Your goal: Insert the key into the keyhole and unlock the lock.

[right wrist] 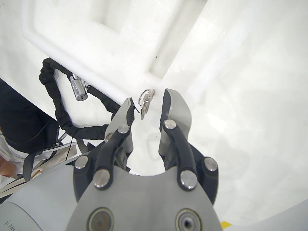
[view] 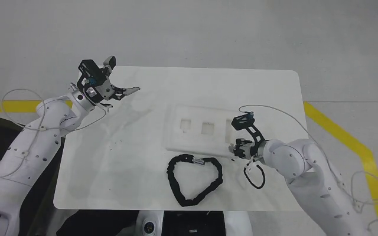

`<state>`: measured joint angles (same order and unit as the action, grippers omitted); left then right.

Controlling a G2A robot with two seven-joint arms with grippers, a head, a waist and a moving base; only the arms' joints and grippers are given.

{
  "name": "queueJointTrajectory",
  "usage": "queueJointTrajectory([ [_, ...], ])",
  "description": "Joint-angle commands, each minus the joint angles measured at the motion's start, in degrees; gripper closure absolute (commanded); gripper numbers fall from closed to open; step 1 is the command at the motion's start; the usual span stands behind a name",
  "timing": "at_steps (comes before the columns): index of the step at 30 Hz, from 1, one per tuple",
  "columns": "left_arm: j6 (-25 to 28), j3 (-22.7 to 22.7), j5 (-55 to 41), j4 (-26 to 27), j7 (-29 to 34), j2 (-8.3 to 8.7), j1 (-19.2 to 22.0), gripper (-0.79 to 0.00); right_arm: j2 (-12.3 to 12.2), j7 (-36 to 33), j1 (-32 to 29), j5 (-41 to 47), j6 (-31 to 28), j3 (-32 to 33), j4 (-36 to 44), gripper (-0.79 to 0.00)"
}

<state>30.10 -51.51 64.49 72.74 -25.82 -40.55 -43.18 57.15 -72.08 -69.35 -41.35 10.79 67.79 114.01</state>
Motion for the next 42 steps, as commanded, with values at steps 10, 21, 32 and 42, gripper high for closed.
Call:
queueJointTrajectory([
  [10,0.0,0.0,0.0,0.0,0.0,0.00,0.0,-0.785,0.0,-0.1,0.1,-0.7,0.6,0.0,0.1,-0.009],
  [21,0.0,0.0,0.0,0.0,0.0,0.00,0.0,-0.785,0.1,-1.3,1.3,-2.6,1.8,-0.5,0.8,0.000],
  [32,0.0,0.0,0.0,0.0,0.0,0.00,0.0,-0.785,-0.4,-6.9,1.9,-10.2,4.1,0.3,4.7,0.000],
  [42,0.0,0.0,0.0,0.0,0.0,0.00,0.0,-0.785,0.3,-13.0,6.8,-19.4,5.2,-5.4,3.2,0.000],
])
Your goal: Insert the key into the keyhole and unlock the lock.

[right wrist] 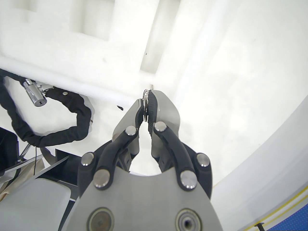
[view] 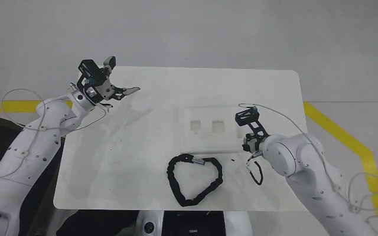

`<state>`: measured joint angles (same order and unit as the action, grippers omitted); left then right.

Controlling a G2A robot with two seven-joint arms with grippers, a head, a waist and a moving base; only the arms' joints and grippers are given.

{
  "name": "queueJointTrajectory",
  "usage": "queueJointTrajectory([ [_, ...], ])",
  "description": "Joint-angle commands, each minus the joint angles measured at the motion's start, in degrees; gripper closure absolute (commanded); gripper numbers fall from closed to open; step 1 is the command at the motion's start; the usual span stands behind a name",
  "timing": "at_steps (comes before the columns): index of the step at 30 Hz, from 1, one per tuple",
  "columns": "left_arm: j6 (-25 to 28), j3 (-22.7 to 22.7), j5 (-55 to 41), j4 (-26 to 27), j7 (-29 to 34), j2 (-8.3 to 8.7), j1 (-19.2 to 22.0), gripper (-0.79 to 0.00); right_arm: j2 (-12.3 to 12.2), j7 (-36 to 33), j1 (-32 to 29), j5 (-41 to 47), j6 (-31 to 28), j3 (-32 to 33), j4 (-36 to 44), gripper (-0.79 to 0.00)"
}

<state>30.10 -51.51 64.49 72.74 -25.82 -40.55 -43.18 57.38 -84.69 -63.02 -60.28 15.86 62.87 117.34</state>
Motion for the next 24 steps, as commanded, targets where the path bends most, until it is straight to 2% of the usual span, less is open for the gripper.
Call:
queueJointTrajectory([
  [1,0.0,0.0,0.0,0.0,0.0,0.00,0.0,-0.785,0.3,-0.5,1.1,-0.1,0.5,-0.9,-0.1,0.000],
  [6,0.0,0.0,0.0,0.0,0.0,0.00,0.0,-0.785,0.4,-1.4,1.3,0.8,1.1,0.7,0.6,0.000],
  [12,0.0,0.0,0.0,0.0,0.0,0.00,0.0,-0.785,-0.2,0.2,-2.9,5.5,0.1,7.0,5.5,0.000],
  [17,0.0,0.0,0.0,0.0,0.0,0.00,0.0,-0.785,-0.6,6.6,-8.3,12.0,-4.5,12.7,7.6,0.000],
  [24,0.0,0.0,0.0,0.0,0.0,0.00,0.0,-0.785,-0.8,20.1,-16.7,24.0,-13.8,19.5,6.7,0.000],
])
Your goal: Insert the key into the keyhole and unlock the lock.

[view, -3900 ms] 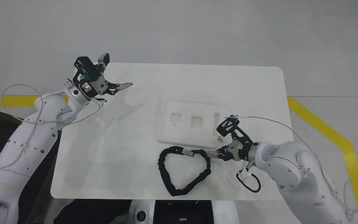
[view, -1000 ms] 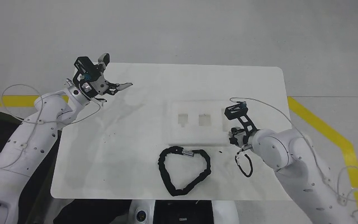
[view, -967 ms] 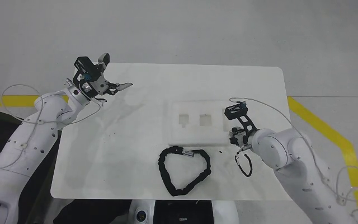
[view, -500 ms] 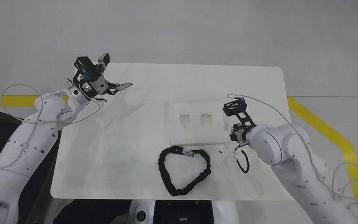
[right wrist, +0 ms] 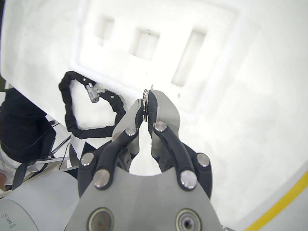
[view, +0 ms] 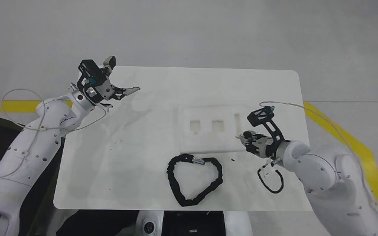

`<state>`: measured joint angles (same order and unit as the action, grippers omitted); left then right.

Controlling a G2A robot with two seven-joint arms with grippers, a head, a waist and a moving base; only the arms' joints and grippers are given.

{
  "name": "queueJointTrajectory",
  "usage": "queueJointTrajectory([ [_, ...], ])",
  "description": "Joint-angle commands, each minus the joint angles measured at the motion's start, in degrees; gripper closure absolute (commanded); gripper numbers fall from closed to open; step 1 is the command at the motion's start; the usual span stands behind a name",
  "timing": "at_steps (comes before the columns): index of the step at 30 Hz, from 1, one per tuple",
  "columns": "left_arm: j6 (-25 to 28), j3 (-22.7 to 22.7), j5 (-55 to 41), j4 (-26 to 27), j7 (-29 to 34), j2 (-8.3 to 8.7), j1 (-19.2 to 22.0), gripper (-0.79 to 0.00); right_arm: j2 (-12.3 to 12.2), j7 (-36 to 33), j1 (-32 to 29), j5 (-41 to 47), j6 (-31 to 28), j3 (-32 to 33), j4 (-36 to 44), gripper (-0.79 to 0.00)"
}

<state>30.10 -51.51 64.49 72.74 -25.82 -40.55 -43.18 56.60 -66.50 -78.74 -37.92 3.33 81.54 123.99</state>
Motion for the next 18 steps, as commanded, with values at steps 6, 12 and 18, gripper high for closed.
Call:
queueJointTrajectory([
  [6,0.0,0.0,0.0,0.0,0.0,0.00,0.0,-0.785,-0.3,11.0,-7.4,4.7,-9.0,6.7,-0.5,0.000],
  [12,0.0,0.0,0.0,0.0,0.0,0.00,0.0,-0.785,-0.5,16.0,-11.4,9.9,-14.5,11.4,-1.7,0.000],
  [18,0.0,0.0,0.0,0.0,0.0,0.00,0.0,-0.785,-0.6,16.9,-12.1,11.2,-16.5,12.7,-2.3,0.000],
])
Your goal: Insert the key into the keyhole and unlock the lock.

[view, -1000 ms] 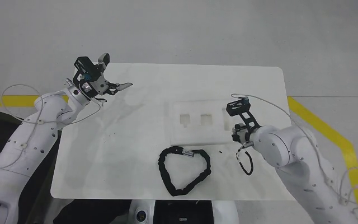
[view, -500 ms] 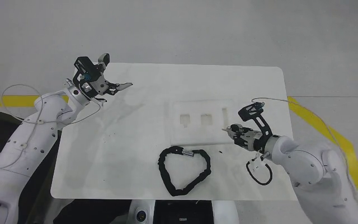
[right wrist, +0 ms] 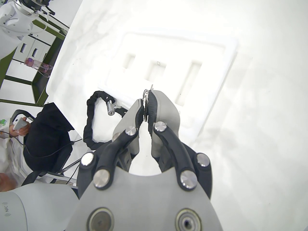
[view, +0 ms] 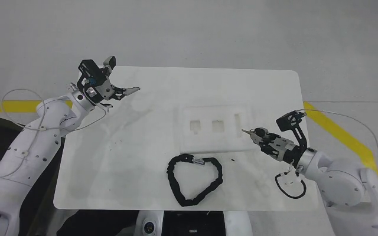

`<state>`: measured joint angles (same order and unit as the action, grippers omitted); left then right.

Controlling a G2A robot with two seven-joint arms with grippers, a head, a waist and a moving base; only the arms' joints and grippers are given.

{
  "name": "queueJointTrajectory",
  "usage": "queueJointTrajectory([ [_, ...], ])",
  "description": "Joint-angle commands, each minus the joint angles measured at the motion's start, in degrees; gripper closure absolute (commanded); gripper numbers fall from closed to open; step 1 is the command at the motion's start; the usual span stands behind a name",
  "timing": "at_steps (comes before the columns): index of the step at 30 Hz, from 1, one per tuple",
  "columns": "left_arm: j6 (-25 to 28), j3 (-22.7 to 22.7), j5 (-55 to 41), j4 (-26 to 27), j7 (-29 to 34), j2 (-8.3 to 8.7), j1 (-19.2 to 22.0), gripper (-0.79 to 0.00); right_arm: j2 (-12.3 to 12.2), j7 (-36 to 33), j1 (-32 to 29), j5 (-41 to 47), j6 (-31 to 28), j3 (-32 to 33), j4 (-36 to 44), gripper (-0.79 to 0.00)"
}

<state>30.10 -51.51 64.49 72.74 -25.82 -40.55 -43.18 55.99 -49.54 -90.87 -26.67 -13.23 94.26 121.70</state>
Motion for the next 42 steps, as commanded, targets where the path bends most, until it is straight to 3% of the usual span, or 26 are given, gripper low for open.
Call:
queueJointTrajectory([
  [1,0.0,0.0,0.0,0.0,0.0,0.00,0.0,-0.785,0.0,0.0,0.0,0.0,0.1,0.0,0.0,0.000],
  [14,0.1,0.0,0.0,0.7,0.6,-0.04,-0.5,-0.785,0.0,0.0,0.0,0.0,0.1,0.0,0.0,0.000],
  [22,6.8,-0.1,1.8,8.1,5.4,-0.02,-3.6,-0.785,0.0,0.0,0.0,0.0,0.1,0.0,0.0,0.000],
  [29,16.7,2.4,8.8,16.0,4.1,-0.36,-5.8,-0.785,0.0,0.0,0.0,0.0,0.1,0.0,0.0,0.000],
  [42,23.4,8.6,19.0,22.3,2.5,-2.70,-6.5,-0.785,0.0,0.0,0.0,0.0,0.1,0.0,0.0,0.000],
])
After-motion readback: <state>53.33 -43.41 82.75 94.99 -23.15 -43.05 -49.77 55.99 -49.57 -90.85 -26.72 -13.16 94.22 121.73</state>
